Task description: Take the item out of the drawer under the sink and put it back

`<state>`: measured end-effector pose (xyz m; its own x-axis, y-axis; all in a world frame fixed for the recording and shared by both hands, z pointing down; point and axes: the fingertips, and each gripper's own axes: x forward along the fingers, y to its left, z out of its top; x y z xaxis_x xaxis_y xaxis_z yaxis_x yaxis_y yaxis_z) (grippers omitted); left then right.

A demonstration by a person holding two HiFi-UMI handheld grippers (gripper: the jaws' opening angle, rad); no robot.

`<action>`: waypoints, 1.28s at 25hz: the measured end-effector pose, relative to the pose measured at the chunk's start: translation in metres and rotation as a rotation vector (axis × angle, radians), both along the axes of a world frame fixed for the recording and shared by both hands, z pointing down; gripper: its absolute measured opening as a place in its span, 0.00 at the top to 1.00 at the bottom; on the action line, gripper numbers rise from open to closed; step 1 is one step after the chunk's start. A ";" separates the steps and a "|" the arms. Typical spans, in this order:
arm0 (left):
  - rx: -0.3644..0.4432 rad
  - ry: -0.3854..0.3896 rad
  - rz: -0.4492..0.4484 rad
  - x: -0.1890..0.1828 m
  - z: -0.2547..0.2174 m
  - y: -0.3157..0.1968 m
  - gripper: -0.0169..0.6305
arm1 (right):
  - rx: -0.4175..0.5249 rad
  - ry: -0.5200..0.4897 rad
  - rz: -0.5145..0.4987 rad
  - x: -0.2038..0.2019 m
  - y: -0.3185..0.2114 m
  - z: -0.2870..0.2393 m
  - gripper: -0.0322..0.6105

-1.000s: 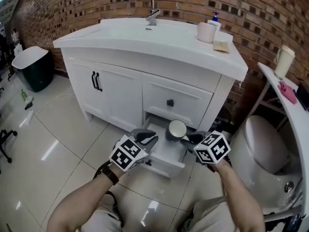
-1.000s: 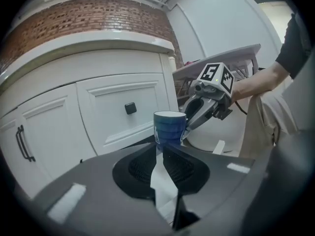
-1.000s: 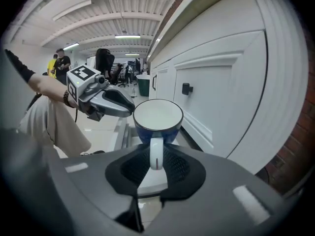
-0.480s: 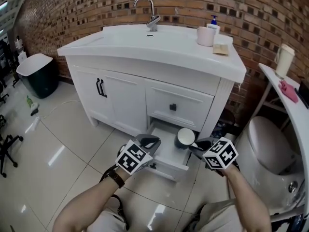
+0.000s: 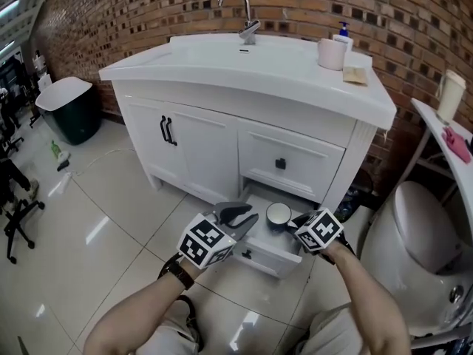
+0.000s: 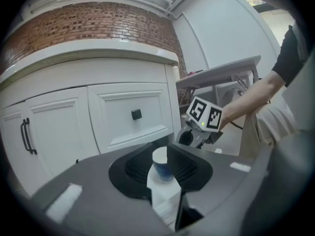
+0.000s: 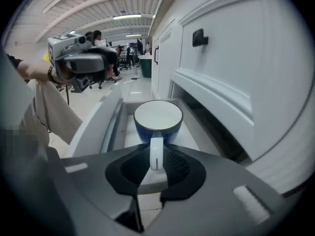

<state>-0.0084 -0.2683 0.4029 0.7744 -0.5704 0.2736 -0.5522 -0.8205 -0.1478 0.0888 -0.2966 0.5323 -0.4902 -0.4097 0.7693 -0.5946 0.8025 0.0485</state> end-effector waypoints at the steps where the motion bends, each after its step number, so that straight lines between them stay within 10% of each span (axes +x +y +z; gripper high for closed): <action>1: 0.004 0.025 -0.005 0.000 -0.007 0.000 0.80 | -0.008 0.010 -0.002 -0.003 -0.005 0.005 0.84; 14: 0.106 0.268 0.021 -0.018 -0.108 0.047 0.80 | -0.081 -0.014 0.008 -0.015 -0.016 0.025 0.75; 18: 0.153 0.253 0.039 -0.021 -0.120 0.057 0.81 | 0.134 -0.148 -0.018 -0.018 -0.003 -0.055 0.73; 23: 0.129 0.245 0.054 -0.025 -0.108 0.051 0.81 | 0.560 -0.358 -0.119 -0.036 0.055 -0.180 0.95; 32: 0.104 0.217 0.085 -0.013 -0.096 0.053 0.81 | 0.612 -0.506 -0.059 -0.018 0.096 -0.228 0.95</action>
<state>-0.0218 -0.2155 0.3067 0.8552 -0.5168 0.0390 -0.5095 -0.8522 -0.1194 0.0706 -0.2006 0.3040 -0.7541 -0.6500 0.0939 -0.6195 0.7515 0.2267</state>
